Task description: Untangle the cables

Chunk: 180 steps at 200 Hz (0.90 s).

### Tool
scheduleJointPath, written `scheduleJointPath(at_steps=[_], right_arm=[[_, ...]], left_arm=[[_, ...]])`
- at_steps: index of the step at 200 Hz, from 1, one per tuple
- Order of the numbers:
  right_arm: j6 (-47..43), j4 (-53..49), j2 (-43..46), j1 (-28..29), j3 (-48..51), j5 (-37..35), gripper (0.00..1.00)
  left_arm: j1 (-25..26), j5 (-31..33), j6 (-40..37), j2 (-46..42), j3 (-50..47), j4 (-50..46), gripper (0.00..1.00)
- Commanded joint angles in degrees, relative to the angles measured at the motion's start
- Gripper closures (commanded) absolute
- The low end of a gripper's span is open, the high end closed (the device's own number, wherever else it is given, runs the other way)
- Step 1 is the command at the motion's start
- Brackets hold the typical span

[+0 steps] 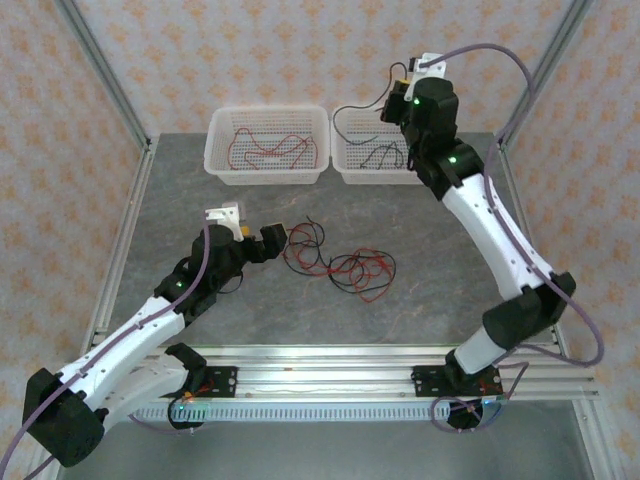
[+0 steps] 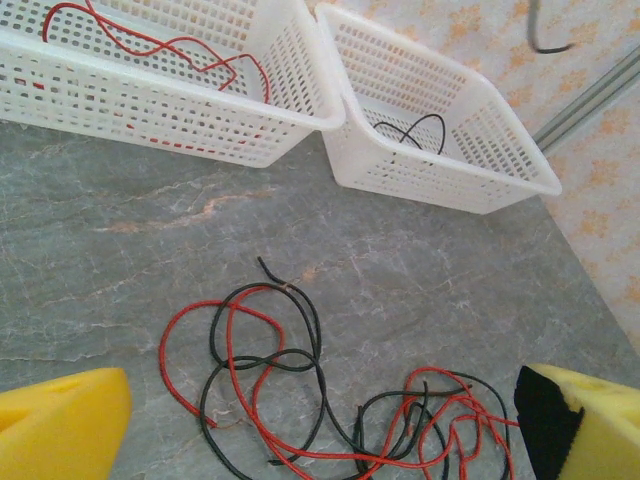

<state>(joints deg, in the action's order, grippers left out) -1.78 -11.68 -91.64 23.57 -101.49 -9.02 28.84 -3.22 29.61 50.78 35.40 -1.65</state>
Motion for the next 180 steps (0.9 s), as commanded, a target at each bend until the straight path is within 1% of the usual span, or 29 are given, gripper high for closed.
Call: scheduleJointPath(at_steps=[1, 31, 62, 105, 127, 170, 180], right_arm=[[1.55, 1.74, -4.63, -2.96, -2.93, 0.89, 1.00], [4.07, 1.25, -13.14, -6.90, -6.29, 3.85, 1.00], [6.25, -2.30, -23.53, -9.95, -12.28, 5.68, 1.00], [7.44, -7.31, -35.40, -11.66, -17.63, 0.07, 1.00], [8.34, -8.26, -38.57, -12.61, -17.70, -2.02, 1.00], [10.55, -9.11, -40.71, -14.21, -16.02, -5.53, 1.00], [10.53, -9.45, -41.28, -14.47, -15.99, -5.58, 0.98]], left_arm=[[-0.34, -0.65, 0.38, -1.13, -0.24, 0.82, 0.01], [-0.37, -0.73, 0.01, -1.21, 0.18, -0.09, 0.01], [-0.37, -0.21, -0.08, -1.56, 0.36, -1.11, 0.01], [-0.39, -0.09, -0.34, -2.69, 0.81, -2.35, 0.01], [-0.42, -0.04, -0.60, -2.82, 1.25, -2.66, 0.01], [-0.36, -0.10, -0.63, -2.05, 1.77, -2.92, 0.01], [-0.36, -0.40, -0.51, -1.92, 1.86, -2.79, 0.01]])
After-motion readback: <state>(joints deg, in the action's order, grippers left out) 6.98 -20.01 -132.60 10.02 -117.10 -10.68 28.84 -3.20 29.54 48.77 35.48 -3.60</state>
